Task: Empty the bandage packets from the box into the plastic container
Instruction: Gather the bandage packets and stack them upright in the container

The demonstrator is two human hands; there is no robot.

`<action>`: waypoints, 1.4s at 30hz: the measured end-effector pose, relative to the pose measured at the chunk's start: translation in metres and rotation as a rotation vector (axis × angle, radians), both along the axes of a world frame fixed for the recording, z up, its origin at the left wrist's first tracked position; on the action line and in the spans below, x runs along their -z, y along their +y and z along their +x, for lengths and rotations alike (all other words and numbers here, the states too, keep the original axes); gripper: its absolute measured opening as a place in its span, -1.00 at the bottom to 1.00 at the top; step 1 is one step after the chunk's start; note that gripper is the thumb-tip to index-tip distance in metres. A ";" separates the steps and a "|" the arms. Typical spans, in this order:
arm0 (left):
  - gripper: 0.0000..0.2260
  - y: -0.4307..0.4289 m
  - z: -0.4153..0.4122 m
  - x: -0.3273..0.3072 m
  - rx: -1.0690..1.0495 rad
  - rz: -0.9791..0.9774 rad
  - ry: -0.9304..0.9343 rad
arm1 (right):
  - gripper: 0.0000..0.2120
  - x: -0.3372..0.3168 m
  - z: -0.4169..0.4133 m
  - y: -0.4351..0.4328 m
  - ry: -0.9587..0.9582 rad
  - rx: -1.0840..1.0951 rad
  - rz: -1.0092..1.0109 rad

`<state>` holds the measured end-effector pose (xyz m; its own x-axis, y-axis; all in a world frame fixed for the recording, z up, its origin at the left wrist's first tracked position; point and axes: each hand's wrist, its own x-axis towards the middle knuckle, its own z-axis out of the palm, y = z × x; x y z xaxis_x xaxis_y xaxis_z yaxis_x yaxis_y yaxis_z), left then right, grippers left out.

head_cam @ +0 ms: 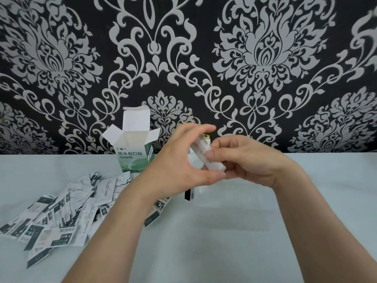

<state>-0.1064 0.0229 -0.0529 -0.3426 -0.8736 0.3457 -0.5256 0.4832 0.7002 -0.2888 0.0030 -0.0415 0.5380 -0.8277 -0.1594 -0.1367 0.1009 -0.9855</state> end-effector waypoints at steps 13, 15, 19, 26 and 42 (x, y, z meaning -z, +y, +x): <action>-0.78 -0.015 0.012 0.037 -0.124 0.346 -0.117 | -0.72 0.030 0.024 -0.002 1.289 -0.036 -0.319; -0.76 -0.015 0.015 0.036 -0.145 0.359 -0.094 | -0.73 0.037 0.032 -0.004 1.229 -0.038 -0.269; -0.73 -0.013 0.017 0.036 -0.163 0.372 -0.081 | -0.76 0.048 0.040 -0.011 1.039 0.009 -0.153; -0.72 -0.012 0.017 0.035 -0.166 0.383 -0.079 | -0.92 0.055 0.044 -0.018 1.038 0.113 -0.218; -0.82 0.002 0.050 0.017 -0.365 0.167 -0.039 | -0.72 0.004 0.040 -0.001 1.071 0.296 -0.452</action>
